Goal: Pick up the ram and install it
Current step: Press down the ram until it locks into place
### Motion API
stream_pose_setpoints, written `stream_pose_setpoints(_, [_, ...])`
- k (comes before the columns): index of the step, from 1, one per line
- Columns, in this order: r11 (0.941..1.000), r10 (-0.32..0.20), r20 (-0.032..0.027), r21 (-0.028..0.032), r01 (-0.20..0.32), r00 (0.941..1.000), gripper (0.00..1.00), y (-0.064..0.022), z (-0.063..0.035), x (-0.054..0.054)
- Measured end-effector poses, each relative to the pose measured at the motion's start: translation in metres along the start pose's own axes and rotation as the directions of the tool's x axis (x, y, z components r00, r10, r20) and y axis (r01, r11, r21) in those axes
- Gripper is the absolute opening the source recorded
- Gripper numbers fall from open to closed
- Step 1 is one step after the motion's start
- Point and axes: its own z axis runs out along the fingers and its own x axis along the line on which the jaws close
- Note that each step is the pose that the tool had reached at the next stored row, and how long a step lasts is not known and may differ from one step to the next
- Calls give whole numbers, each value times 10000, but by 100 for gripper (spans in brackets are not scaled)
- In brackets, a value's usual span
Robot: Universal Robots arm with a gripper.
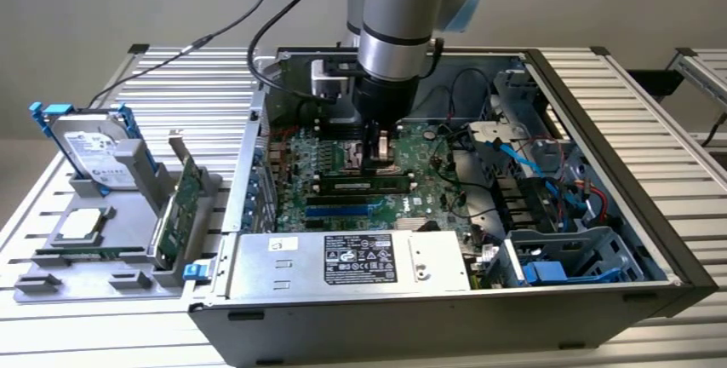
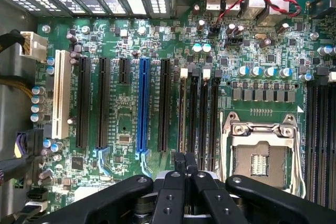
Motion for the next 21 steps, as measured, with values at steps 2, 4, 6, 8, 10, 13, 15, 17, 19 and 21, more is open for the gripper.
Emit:
stream_pose_setpoints(2, [10000,1,0,4,-1,10000,11,-1,28,-1])
stream_pose_setpoints(4, [10000,1,-2,7,-1,10000,11,-2,51,-2])
stream_pose_setpoints(6, [10000,2,-13,4,-2,10000,11,-3,71,-1])
stream_pose_setpoints(8, [10000,3,-7,9,-2,10000,11,-4,95,-3])
stream_pose_setpoints(10, [10000,2,-3,11,-2,10000,11,-4,107,-4])
stream_pose_setpoints(13, [10000,1,22,23,-1,10000,11,-1,59,-5])
stream_pose_setpoints(15, [10000,2,0,13,-2,10000,11,9,-40,1])
stream_pose_setpoints(17, [10000,2,-1,12,-2,10000,11,15,-97,3])
stream_pose_setpoints(19, [10000,2,-1,12,-2,10000,11,18,-135,5])
stream_pose_setpoints(21, [10000,2,-2,12,-2,10000,11,21,-162,6])
